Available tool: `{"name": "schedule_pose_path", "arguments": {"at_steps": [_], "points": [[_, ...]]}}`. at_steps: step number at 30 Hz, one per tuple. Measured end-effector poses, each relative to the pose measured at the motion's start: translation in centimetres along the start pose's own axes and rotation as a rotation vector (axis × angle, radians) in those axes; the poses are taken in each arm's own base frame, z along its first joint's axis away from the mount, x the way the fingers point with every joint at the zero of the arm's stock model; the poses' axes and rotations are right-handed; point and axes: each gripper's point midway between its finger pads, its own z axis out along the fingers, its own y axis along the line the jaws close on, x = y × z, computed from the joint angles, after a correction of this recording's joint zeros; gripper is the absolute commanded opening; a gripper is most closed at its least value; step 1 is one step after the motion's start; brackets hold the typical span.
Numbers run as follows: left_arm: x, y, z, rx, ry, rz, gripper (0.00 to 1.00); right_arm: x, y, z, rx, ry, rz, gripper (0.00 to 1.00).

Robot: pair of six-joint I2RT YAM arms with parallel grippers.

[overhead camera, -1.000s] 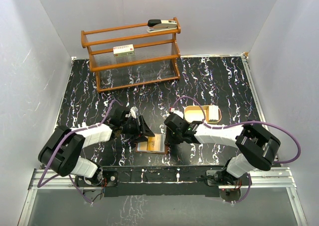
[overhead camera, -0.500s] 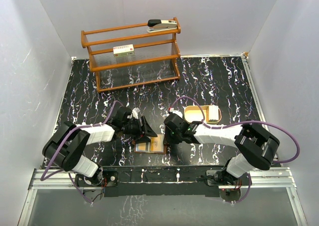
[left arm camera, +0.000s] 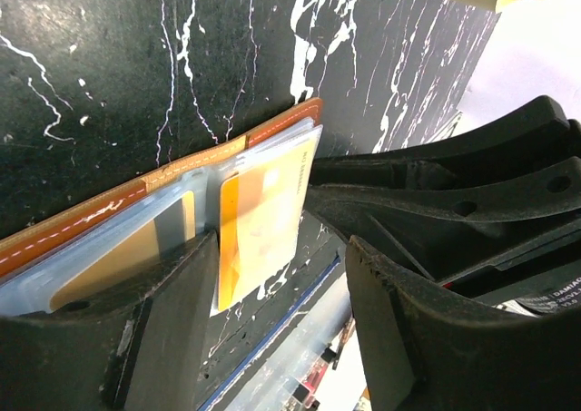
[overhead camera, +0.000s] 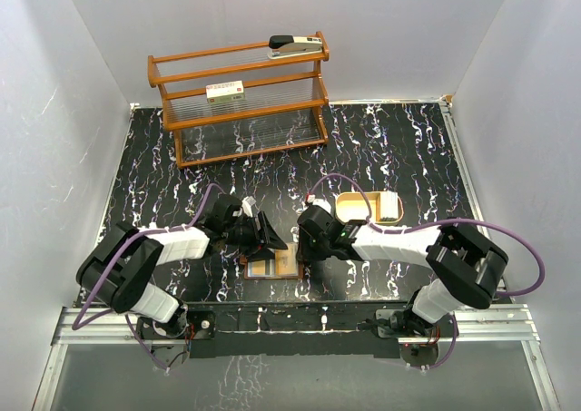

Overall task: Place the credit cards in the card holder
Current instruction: Insert the credit card into the card holder.

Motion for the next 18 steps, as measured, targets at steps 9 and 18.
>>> {"name": "schedule_pose_path", "arguments": {"at_steps": [9,18], "points": [[-0.5,-0.1,-0.9,-0.066,-0.035,0.03,0.61,-1.0,-0.2,-0.8,0.031,-0.039,-0.008,0.28],[-1.9,0.0,-3.5,-0.17,-0.119,0.063,0.64,-1.2,0.6,-1.5,-0.005,-0.039,0.002,0.25]]}}
